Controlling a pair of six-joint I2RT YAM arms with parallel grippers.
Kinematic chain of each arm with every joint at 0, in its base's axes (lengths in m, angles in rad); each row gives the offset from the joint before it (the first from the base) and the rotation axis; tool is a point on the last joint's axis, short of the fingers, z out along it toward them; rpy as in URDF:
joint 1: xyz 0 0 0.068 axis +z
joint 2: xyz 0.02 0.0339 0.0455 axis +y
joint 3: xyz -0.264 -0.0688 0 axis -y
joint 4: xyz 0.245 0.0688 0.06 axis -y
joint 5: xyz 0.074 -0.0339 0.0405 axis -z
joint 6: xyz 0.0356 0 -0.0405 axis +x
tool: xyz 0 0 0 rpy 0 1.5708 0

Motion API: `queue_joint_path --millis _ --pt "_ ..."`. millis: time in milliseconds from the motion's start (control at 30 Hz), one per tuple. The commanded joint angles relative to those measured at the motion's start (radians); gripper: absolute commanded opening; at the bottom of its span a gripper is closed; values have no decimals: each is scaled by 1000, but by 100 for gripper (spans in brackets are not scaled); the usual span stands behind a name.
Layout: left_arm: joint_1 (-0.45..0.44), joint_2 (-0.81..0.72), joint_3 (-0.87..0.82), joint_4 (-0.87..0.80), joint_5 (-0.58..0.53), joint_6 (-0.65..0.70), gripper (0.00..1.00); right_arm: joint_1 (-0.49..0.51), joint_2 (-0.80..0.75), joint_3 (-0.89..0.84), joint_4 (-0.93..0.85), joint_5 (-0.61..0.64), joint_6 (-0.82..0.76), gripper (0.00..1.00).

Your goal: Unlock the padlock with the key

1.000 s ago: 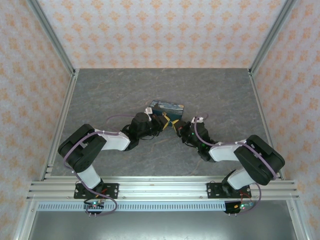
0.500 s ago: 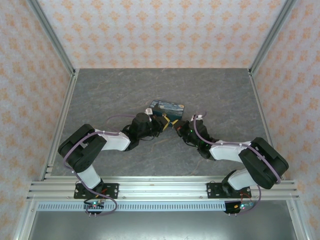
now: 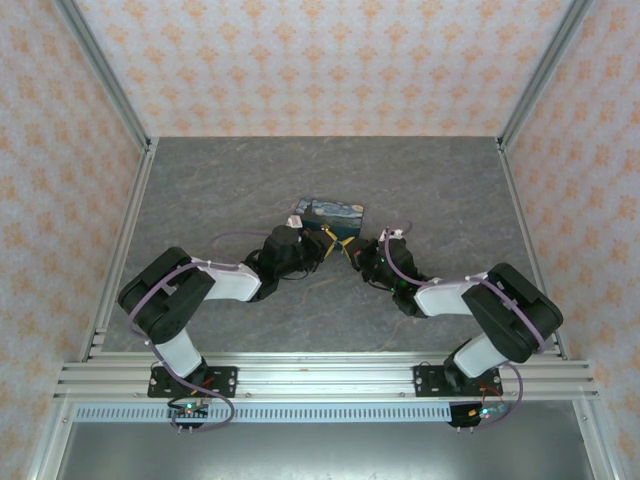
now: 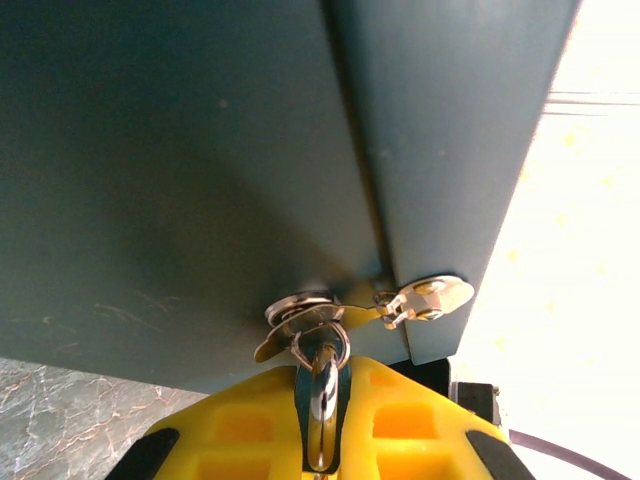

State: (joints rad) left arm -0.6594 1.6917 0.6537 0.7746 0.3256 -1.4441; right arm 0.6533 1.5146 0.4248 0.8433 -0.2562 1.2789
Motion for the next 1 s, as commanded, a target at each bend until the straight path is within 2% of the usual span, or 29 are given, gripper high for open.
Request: queue_joint_path --millis 0,500,967 --pt "-50 -3 19 144 120 -25 0 7 15 0 89 -31 30 0" --pt "-52 -42 23 147 123 -42 0 -71 32 -47 99 -31 25 0" --pt "-64 -46 43 188 105 -103 0 -67 42 -27 127 -86 35 0"
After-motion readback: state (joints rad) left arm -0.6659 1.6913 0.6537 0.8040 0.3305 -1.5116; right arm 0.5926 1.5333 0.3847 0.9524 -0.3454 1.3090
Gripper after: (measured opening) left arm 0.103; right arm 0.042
